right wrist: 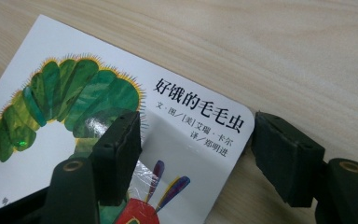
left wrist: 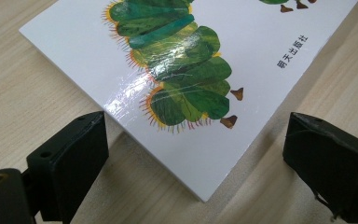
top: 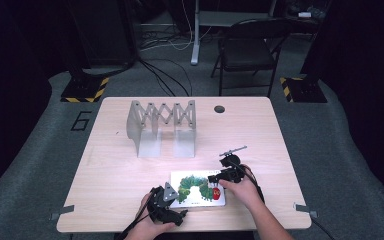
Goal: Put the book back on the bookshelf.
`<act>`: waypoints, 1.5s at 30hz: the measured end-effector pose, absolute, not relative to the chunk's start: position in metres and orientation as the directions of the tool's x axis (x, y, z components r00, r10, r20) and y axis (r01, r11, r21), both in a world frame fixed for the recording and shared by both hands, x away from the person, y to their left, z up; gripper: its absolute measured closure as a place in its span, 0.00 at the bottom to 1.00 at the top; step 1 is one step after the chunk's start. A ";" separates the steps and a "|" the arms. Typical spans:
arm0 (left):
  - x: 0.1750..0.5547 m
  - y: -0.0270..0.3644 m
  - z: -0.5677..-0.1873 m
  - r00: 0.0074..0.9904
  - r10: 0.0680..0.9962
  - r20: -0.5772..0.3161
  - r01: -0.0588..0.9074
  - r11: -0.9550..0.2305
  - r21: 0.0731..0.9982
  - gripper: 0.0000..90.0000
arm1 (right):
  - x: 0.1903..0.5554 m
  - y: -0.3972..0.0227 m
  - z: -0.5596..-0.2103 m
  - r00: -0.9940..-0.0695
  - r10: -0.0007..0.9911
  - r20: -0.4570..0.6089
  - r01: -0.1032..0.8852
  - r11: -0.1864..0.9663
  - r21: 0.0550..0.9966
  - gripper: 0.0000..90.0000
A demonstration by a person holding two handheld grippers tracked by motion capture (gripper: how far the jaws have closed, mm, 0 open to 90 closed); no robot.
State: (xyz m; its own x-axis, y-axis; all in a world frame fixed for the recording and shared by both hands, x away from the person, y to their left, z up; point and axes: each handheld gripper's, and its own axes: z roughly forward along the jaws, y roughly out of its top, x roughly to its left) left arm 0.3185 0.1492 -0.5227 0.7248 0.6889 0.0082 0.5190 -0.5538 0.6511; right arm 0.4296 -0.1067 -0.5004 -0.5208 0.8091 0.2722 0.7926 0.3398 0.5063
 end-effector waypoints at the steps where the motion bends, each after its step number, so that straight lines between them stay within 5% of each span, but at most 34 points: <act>1: 0.319 0.149 -0.523 0.726 0.687 0.007 0.516 -0.552 0.656 0.07 | 0.429 -0.104 -0.500 -0.516 0.816 0.260 0.794 0.342 0.503 0.36; 45: 0.319 0.147 -0.526 0.727 0.687 0.011 0.510 -0.550 0.662 0.01 | 0.432 -0.110 -0.500 -0.465 0.819 0.336 0.823 0.260 0.505 0.38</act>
State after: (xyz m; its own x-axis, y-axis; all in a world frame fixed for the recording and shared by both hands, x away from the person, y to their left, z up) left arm 0.3186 0.1469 -0.5260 0.7266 0.6870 0.0112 0.5096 -0.5497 0.6620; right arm 0.4324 -0.1100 -0.5001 -0.4653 0.8187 0.3364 0.8227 0.2599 0.5055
